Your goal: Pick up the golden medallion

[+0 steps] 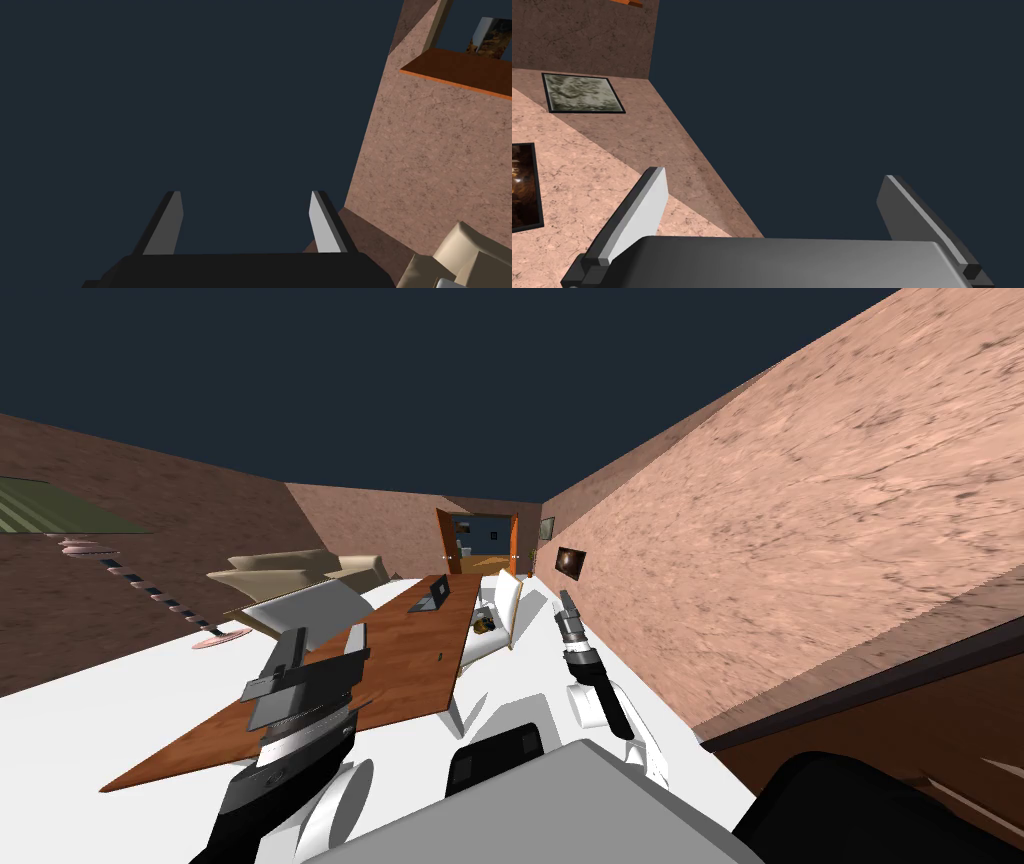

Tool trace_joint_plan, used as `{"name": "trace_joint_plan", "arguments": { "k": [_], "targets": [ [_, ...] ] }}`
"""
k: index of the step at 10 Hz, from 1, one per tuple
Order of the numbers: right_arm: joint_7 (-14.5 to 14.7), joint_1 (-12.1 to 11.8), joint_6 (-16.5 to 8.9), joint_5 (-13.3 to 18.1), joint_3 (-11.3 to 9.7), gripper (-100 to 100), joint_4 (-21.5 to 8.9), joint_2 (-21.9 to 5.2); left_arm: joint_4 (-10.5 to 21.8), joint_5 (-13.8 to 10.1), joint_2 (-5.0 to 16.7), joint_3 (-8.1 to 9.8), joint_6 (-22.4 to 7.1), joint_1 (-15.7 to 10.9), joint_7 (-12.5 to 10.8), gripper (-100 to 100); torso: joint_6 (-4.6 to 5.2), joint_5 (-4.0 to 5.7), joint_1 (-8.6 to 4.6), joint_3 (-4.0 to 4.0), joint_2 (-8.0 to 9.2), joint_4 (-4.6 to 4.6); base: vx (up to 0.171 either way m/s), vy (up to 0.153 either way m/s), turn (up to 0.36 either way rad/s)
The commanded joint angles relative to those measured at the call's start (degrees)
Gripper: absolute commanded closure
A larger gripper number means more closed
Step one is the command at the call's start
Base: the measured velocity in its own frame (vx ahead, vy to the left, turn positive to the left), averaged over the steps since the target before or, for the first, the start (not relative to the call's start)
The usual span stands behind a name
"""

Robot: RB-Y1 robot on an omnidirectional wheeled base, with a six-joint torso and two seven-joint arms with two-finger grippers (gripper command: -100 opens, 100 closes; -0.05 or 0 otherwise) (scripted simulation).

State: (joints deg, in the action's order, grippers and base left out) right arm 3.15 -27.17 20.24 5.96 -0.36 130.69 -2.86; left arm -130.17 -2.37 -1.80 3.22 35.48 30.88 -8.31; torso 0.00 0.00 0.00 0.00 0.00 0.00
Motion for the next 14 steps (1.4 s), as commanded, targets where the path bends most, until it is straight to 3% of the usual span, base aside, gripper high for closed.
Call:
{"name": "trace_joint_plan", "arguments": {
  "k": [1,4,7,14],
  "targets": [
    [0.00,0.00,0.00,0.00,0.00,0,0.00,0.00,0.30,-0.20,2.22,0.15,-0.89,-0.26,0.03,-100,0.00,0.00,0.00,0.00,0.00,0.00,-0.001,-0.009,0.009],
    [0.00,0.00,0.00,0.00,0.00,0,0.00,0.00,1.36,-1.01,6.72,0.75,-4.29,-1.33,0.08,-100,0.00,0.02,-0.09,-0.01,-0.01,0.00,0.003,-0.031,0.018],
    [0.00,0.00,0.00,0.00,0.00,0,0.00,0.00,2.91,-2.37,9.95,1.76,-9.47,-3.11,0.07,-100,0.01,0.04,-0.17,-0.03,-0.05,0.01,0.010,-0.049,0.021],
    [0.00,0.00,0.00,0.00,0.00,0,0.00,0.00,6.16,-5.42,12.88,4.07,-20.25,-7.15,-0.11,-100,0.00,0.03,-0.15,-0.03,-0.06,0.01,0.012,-0.046,0.021]
  ]
}}
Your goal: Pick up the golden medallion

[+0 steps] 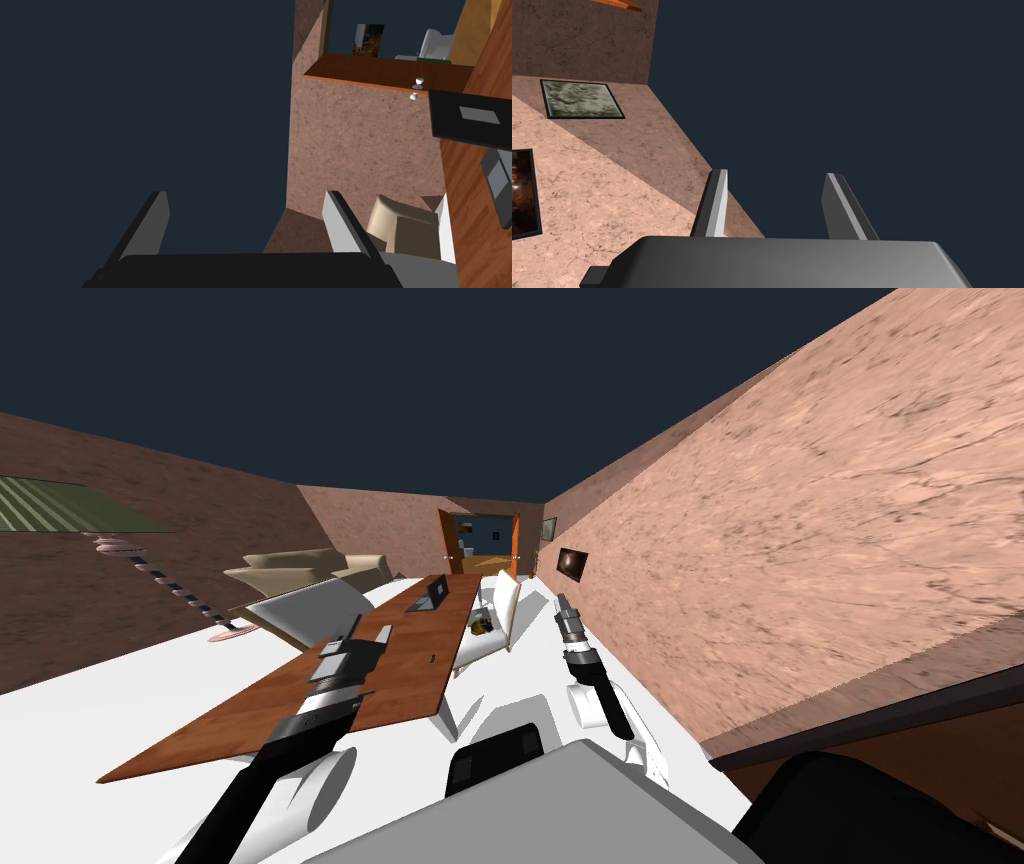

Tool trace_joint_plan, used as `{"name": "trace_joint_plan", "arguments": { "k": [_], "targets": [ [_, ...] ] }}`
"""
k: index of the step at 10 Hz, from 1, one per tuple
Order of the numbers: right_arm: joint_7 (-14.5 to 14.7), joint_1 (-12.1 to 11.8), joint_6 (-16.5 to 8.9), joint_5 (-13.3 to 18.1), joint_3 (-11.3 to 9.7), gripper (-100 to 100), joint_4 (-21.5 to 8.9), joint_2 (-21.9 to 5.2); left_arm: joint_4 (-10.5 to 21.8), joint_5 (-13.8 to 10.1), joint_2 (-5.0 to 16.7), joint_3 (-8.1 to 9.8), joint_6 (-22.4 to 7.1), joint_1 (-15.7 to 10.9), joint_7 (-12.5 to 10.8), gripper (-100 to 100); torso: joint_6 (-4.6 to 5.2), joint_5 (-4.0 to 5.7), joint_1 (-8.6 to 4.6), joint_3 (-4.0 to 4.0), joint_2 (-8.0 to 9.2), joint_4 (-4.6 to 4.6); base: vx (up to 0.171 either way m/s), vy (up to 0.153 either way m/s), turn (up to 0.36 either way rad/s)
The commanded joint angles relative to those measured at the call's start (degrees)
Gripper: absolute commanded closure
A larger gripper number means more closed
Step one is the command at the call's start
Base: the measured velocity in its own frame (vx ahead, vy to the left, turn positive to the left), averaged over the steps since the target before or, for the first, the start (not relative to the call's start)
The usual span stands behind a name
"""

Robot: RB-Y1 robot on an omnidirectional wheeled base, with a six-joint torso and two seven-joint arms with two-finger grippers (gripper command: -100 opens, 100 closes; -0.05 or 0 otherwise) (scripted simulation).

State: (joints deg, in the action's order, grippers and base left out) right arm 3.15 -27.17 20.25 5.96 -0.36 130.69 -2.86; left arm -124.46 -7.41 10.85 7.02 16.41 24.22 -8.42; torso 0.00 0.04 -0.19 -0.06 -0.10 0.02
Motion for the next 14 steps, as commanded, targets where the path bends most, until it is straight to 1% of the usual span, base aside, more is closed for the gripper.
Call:
{"name": "trace_joint_plan", "arguments": {
  "k": [1,2,3,4,5,6,7,8,9,10,11,12,13,14],
  "targets": [
    [0.00,0.00,0.00,0.00,0.00,0,0.00,0.00,0.44,-0.38,0.22,0.27,-2.22,-0.49,-0.01,-100,0.00,0.00,0.00,0.00,0.00,0.00,0.013,-0.041,0.013],
    [0.00,0.00,0.00,0.00,0.00,0,0.00,0.00,1.14,-1.03,0.57,0.79,-4.21,-1.37,-0.03,-100,0.00,0.00,0.03,0.01,0.02,0.00,0.013,-0.034,0.021],
    [0.00,0.00,0.00,0.00,0.00,0,0.00,0.00,1.14,-1.03,0.57,0.79,-4.77,-1.37,-0.03,-100,0.00,-0.01,0.06,0.01,0.03,0.00,0.014,-0.026,0.009],
    [0.00,0.00,0.00,0.00,0.00,0,0.00,0.00,1.88,-1.68,0.86,1.33,-6.94,-2.24,-0.04,-100,0.00,-0.01,0.09,0.02,0.04,-0.01,0.021,-0.037,0.022],
    [0.00,0.00,0.00,0.00,0.00,0,0.00,0.00,1.88,-1.68,0.86,1.33,-7.36,-2.24,-0.04,-100,-0.01,-0.01,0.06,0.01,0.01,0.00,0.017,-0.034,0.014],
    [0.00,0.00,0.00,0.00,0.00,0,0.00,0.00,2.65,-2.31,1.09,1.86,-9.38,-3.09,-0.03,-100,0.00,-0.01,0.07,0.01,0.02,0.00,0.017,-0.040,0.023],
    [0.00,0.00,0.00,0.00,0.00,0,0.00,0.00,2.65,-2.31,1.09,1.86,-9.98,-3.09,-0.03,-100,0.00,-0.01,0.04,0.01,0.02,0.00,0.017,-0.032,0.013],
    [0.00,0.00,0.00,0.00,0.00,0,0.00,0.00,3.48,-2.91,1.26,2.39,-12.17,-3.89,0.01,-100,0.00,-0.01,0.07,0.01,0.02,0.00,0.029,-0.030,0.021],
    [0.00,0.00,0.00,0.00,0.00,0,0.00,0.00,3.48,-2.91,1.26,2.39,-12.61,-3.89,0.01,-100,-0.01,-0.02,0.08,-0.01,-0.02,0.01,0.025,-0.028,0.014],
    [0.00,0.00,0.00,0.00,0.00,0,0.00,0.00,4.37,-3.48,1.38,2.91,-14.78,-4.64,0.10,-100,0.00,-0.01,0.09,-0.01,-0.01,0.01,0.032,-0.038,0.029],
    [0.00,0.00,0.00,0.00,0.00,0,0.00,0.00,4.37,-3.48,1.38,2.91,-15.24,-4.64,0.10,-100,-0.01,-0.01,0.06,-0.02,-0.03,0.01,0.023,-0.031,0.016],
    [0.00,0.00,0.00,0.00,0.00,0,0.00,0.00,5.32,-4.00,1.45,3.41,-17.24,-5.32,0.22,-100,0.00,-0.01,0.08,-0.01,-0.01,0.01,0.020,-0.033,0.025],
    [0.00,0.00,0.00,0.00,0.00,0,0.00,0.00,5.32,-4.00,1.45,3.41,-17.88,-5.32,0.22,-100,-0.01,-0.01,0.07,0.00,0.00,0.00,0.023,-0.027,0.015],
    [0.00,0.00,0.00,0.00,0.00,0,0.00,0.00,6.34,-4.46,1.49,3.90,-19.96,-5.94,0.40,-100,0.00,-0.01,0.09,0.00,0.00,0.00,0.042,-0.032,0.028]
  ]
}}
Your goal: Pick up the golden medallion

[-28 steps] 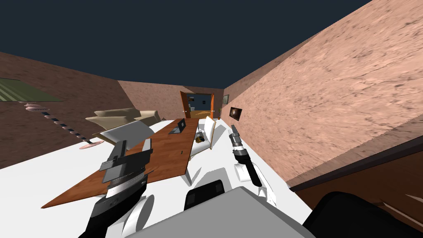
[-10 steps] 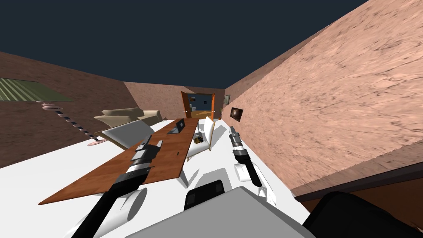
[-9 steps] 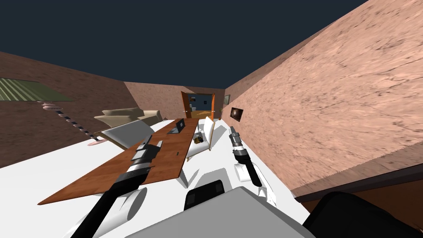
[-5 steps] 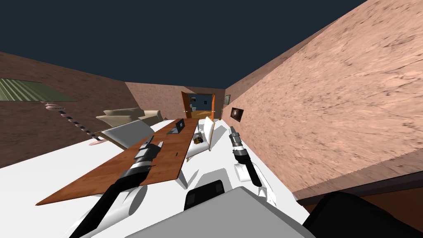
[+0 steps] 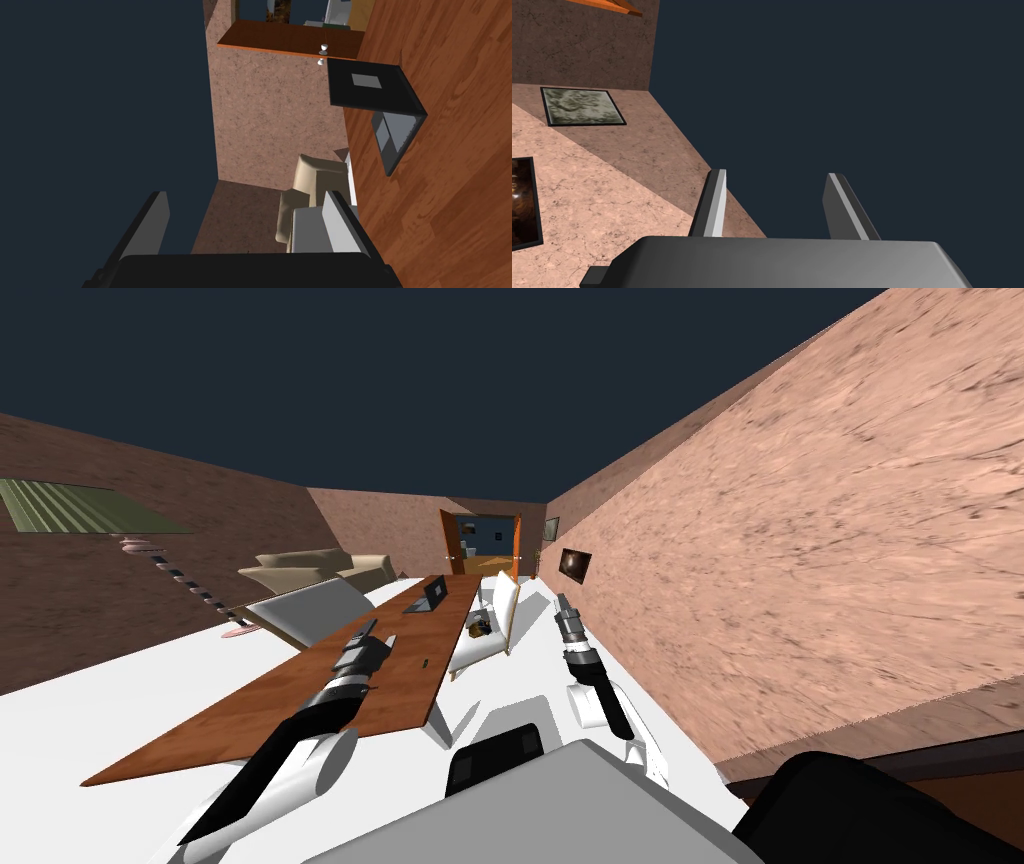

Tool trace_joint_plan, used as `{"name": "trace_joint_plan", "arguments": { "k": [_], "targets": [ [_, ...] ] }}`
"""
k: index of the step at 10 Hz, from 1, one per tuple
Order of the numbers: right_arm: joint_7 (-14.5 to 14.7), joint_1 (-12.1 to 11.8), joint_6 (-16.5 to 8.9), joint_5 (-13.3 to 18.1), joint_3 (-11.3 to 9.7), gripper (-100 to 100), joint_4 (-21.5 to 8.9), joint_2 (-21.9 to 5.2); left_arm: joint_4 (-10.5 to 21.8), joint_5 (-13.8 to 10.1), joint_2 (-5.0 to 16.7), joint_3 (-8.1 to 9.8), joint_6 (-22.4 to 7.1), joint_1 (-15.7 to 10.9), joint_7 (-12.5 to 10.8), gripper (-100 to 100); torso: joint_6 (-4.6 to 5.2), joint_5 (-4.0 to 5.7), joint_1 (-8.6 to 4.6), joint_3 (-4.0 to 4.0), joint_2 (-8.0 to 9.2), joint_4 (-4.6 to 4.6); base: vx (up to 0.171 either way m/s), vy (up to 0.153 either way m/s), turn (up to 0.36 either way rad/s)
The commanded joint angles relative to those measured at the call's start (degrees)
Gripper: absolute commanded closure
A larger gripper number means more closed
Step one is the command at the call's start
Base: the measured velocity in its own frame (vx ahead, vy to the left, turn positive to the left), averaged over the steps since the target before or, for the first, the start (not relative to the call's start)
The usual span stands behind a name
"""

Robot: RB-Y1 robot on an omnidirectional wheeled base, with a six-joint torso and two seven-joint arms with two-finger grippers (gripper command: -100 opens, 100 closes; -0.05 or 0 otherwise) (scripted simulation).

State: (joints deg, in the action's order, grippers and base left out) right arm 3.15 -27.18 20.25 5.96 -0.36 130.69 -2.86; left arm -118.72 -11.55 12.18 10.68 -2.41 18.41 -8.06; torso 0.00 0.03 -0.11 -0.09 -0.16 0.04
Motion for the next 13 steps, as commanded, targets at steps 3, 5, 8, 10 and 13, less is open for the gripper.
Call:
{"name": "trace_joint_plan", "arguments": {
  "k": [3,5,8,10,13],
  "targets": [
    [0.00,0.00,0.00,0.00,0.00,0,0.00,0.00,1.68,-0.73,0.16,0.72,-4.26,-0.68,0.28,-100,-0.01,0.00,0.01,-0.02,-0.03,0.01,0.043,-0.029,0.023],
    [0.00,0.00,0.00,0.00,0.00,0,0.00,0.00,2.80,-1.07,0.14,1.18,-6.81,-1.15,0.57,-100,0.00,0.00,0.02,-0.02,-0.04,0.01,0.045,-0.031,0.025],
    [0.00,0.00,0.00,0.00,0.00,0,0.00,0.00,5.19,-1.57,0.09,2.03,-11.80,-1.85,1.32,-100,0.00,0.00,-0.01,-0.07,-0.11,0.03,0.066,-0.036,0.037],
    [0.00,-0.01,0.00,0.00,0.00,0,0.00,0.00,7.78,-1.83,-0.04,2.78,-15.80,-2.24,2.27,-100,-0.01,0.00,-0.02,-0.10,-0.16,0.04,0.097,-0.048,0.051],
    [0.00,-0.01,0.00,0.00,0.00,0,0.00,0.00,10.52,-1.88,-0.35,3.44,-20.50,-2.36,3.38,-100,-0.01,-0.01,0.06,-0.13,-0.21,0.05,0.103,-0.025,0.043]
  ]
}}
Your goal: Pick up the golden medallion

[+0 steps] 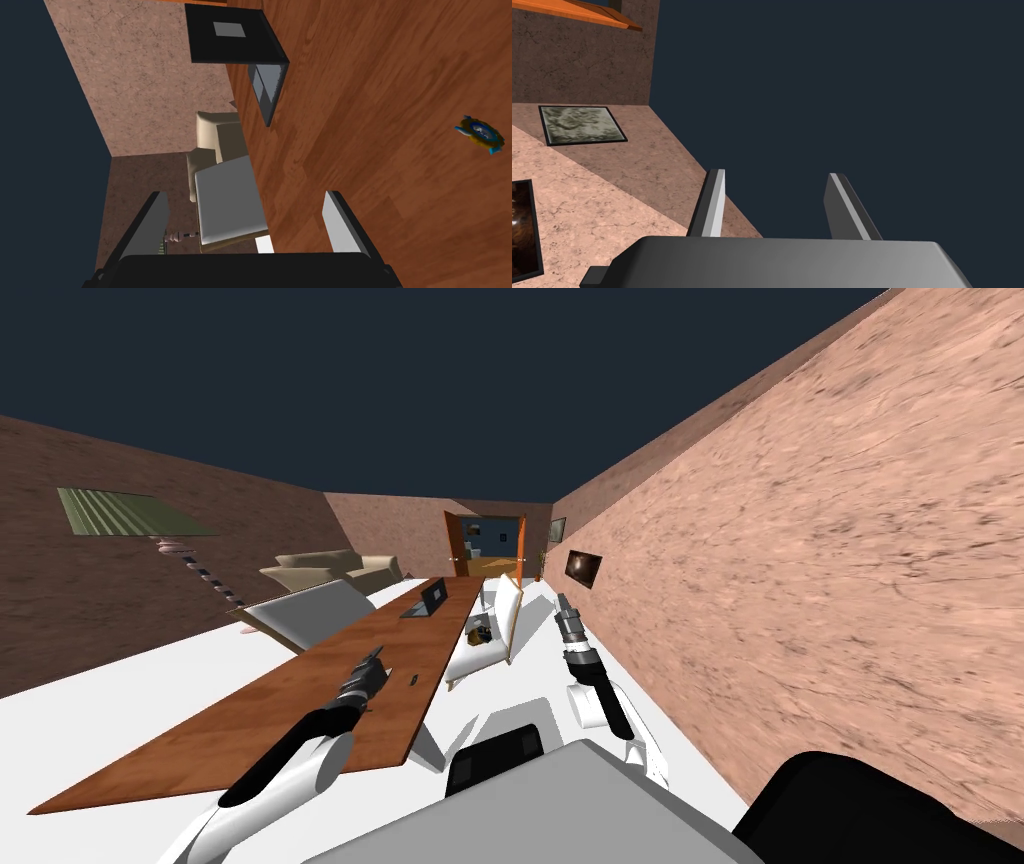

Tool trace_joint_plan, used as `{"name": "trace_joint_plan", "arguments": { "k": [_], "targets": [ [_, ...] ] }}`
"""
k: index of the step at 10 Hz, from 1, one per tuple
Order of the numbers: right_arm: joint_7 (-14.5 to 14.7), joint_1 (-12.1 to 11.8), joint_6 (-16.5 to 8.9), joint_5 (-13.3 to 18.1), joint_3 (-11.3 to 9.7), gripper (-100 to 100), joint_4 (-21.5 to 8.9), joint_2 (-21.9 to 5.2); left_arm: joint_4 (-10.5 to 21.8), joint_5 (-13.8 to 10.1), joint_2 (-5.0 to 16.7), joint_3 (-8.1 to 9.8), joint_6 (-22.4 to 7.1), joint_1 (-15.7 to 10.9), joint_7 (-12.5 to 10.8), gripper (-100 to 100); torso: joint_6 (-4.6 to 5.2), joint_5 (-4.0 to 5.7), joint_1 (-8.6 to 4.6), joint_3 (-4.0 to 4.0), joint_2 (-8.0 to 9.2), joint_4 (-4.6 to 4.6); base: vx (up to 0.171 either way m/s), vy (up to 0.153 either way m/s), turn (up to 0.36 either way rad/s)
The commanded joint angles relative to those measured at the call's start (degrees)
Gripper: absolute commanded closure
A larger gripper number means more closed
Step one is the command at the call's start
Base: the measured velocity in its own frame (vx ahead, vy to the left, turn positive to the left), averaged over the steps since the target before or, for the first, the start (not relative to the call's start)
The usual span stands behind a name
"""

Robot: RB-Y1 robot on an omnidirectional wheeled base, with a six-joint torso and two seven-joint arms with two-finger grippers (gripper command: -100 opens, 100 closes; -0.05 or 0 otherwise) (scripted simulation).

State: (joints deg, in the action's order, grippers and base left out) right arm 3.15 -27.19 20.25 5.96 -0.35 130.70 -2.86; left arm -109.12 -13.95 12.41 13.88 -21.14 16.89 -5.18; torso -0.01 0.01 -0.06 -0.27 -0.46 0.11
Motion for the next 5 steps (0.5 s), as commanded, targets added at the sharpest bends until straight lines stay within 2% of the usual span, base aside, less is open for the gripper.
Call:
{"name": "trace_joint_plan", "arguments": {
  "k": [1,2,3,5],
  "targets": [
    [0.00,0.00,0.00,0.00,0.00,0,0.00,0.00,0.92,0.51,-0.57,0.24,-2.47,-0.83,0.50,-100,0.00,0.00,0.00,0.00,0.00,0.00,0.087,-0.030,0.019],
    [0.00,0.01,0.00,0.00,0.00,0,0.00,0.00,2.32,0.55,-0.80,0.54,-4.42,-0.81,1.10,-100,0.02,0.01,-0.02,0.04,0.08,-0.02,0.088,-0.037,0.033],
    [0.00,0.00,0.00,0.00,0.00,0,0.00,0.00,2.32,0.55,-0.80,0.54,-4.68,-0.81,1.10,-100,0.01,0.01,-0.06,0.05,0.09,-0.02,0.076,-0.025,0.023],
    [0.00,0.01,0.00,0.00,0.00,0,0.00,0.00,5.08,0.70,-1.34,1.09,-8.32,-0.65,2.32,-100,0.01,0.01,-0.03,0.08,0.14,-0.03,0.097,-0.037,0.050]
  ]
}}
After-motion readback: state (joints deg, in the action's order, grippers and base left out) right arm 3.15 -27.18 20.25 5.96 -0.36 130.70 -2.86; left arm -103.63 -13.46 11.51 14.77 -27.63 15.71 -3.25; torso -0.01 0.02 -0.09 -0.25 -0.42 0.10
